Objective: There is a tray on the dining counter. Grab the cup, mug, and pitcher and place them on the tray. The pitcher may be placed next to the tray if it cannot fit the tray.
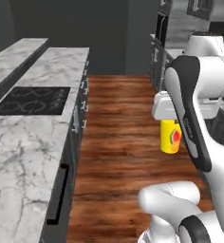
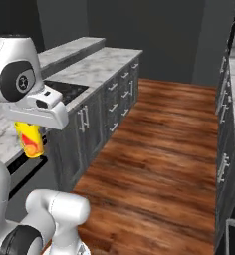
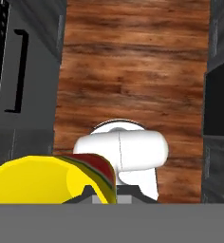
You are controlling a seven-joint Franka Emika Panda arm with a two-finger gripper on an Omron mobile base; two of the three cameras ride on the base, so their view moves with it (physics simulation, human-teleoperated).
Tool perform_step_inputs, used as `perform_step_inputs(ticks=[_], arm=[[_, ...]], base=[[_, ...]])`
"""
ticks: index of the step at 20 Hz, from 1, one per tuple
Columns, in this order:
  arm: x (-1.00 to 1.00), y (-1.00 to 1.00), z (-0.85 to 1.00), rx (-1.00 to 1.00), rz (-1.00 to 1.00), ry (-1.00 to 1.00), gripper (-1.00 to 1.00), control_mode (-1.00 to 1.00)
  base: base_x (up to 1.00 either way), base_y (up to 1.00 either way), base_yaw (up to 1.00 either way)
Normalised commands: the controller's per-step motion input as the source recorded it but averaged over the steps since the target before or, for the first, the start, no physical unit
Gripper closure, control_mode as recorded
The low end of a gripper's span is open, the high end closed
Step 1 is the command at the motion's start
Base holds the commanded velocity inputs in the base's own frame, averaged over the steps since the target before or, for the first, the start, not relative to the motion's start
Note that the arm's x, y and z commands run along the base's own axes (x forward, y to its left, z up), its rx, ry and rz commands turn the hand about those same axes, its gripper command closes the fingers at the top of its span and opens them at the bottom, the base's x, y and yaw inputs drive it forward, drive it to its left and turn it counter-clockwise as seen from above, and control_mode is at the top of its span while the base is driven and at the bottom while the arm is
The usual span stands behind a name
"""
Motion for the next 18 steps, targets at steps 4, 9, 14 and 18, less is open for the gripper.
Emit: perform_step_inputs(ticks=[4, 9, 14, 18], arm=[[0.0, 0.0, 0.0, 0.0, 0.0, 0.0, 1.0, 1.0], [0.0, 0.0, 0.0, 0.0, 0.0, 0.0, 1.0, 1.0], [0.0, 0.0, 0.0, 0.0, 0.0, 0.0, 1.0, 1.0], [0.0, 0.0, 0.0, 0.0, 0.0, 0.0, 1.0, 1.0]], base=[[-0.76, 0.04, 0.65], [-0.33, 0.04, 0.81], [-0.05, 0.0, 0.75], [-0.07, 0.0, 0.67]])
